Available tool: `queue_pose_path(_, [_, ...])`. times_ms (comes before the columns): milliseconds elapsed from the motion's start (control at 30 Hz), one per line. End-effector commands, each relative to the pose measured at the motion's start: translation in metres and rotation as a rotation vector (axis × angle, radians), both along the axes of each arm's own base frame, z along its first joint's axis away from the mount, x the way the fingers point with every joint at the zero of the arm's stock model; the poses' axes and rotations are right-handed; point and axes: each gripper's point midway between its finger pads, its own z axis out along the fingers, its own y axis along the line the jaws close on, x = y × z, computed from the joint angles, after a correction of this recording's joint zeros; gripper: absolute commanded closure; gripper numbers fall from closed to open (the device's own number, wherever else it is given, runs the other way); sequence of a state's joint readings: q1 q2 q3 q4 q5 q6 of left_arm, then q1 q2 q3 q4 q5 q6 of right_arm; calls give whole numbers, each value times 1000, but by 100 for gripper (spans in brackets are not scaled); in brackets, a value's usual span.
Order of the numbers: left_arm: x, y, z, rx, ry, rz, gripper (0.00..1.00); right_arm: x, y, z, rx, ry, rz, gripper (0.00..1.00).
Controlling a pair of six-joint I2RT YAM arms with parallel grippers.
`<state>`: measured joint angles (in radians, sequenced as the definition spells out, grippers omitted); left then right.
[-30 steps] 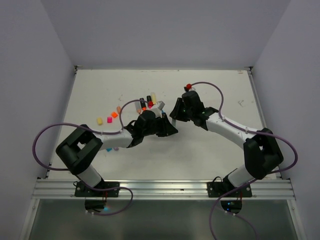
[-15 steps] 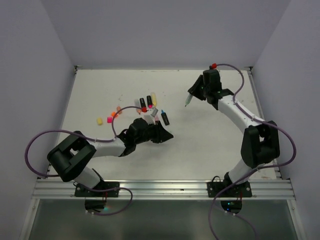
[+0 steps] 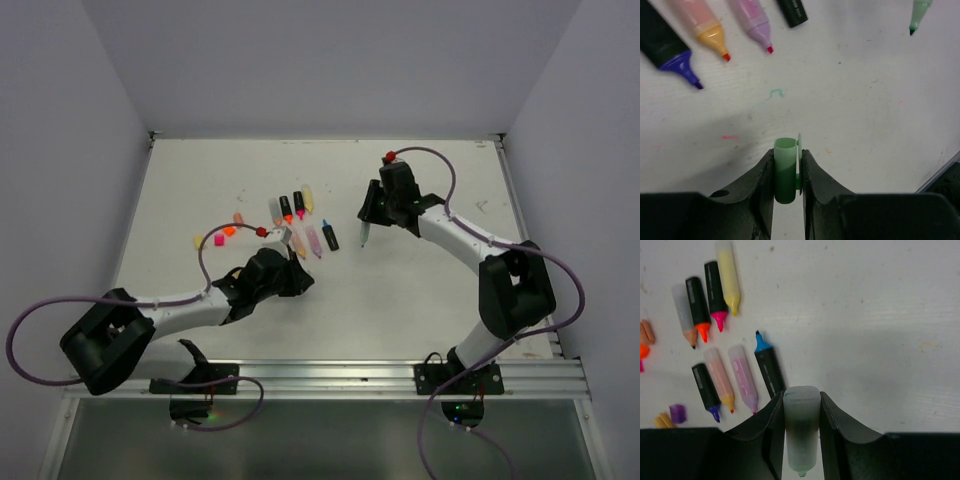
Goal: Open the pen caps
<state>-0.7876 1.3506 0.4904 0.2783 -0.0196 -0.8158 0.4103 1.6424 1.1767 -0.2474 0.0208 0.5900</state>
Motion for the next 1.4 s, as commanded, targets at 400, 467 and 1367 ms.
queue_pose_path(400, [-33, 105, -60, 213, 140, 376, 100, -98, 72, -75, -276, 160, 380, 100])
queue_pose_path(467, [-29, 98, -56, 174, 125, 369, 100, -105, 75, -83, -319, 157, 371, 100])
queue_pose_path(1367, [-32, 94, -24, 77, 21, 312, 0, -105, 58, -70, -383, 49, 276, 27])
